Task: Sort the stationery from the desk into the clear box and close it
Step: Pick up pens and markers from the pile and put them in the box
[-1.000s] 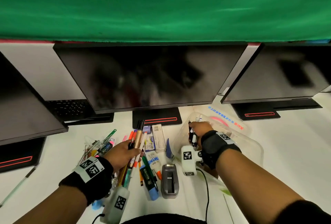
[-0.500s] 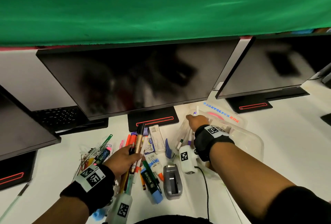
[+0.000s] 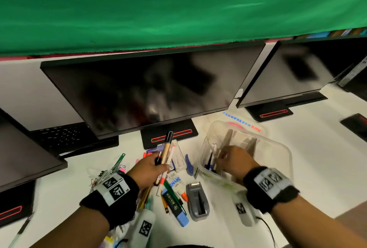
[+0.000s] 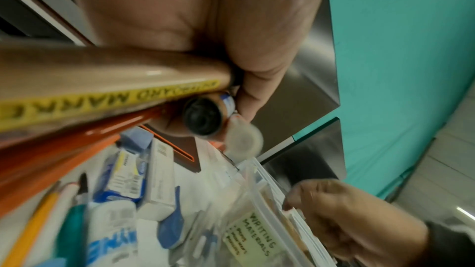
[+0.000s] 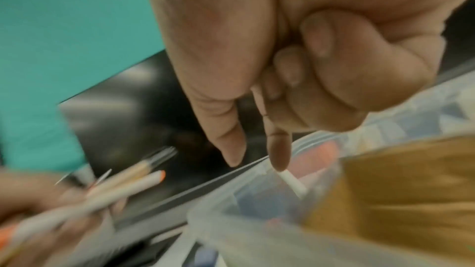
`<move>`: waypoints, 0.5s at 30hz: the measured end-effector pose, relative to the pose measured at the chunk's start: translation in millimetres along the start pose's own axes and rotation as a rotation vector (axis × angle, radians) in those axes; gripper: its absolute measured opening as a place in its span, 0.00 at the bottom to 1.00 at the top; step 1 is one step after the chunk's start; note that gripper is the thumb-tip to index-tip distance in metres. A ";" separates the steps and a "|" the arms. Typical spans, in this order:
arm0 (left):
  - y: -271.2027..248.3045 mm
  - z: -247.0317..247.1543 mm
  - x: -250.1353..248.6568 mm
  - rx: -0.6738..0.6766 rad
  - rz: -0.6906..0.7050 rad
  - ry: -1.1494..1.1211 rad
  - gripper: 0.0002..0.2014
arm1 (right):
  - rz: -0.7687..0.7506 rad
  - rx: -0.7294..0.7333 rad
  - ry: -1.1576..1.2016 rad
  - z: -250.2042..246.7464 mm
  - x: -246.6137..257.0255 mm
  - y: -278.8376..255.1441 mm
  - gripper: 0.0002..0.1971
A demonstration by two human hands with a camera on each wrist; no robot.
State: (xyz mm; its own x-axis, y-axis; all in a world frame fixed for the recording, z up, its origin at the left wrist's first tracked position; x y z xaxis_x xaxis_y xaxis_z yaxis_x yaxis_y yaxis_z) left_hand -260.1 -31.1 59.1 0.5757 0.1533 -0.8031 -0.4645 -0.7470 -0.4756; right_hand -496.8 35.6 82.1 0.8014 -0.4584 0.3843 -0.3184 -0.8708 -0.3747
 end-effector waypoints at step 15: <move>24.1 76.3 -51.0 -0.015 0.084 0.176 0.05 | -0.610 -0.180 -0.410 50.2 -67.2 -48.1 0.10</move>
State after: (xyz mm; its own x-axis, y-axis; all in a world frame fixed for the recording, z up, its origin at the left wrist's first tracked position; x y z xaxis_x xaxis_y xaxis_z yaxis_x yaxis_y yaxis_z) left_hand -352.0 -7.6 61.2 0.6443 -0.0244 -0.7644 -0.5066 -0.7623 -0.4028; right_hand -510.0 117.2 32.0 0.9748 0.1869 0.1214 0.1929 -0.9804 -0.0393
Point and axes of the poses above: each hand's wrist, its own y-axis towards the middle knuckle, its own z-axis out of the palm, x = y × z, the point moved 6 cm from there along y, towards the middle knuckle
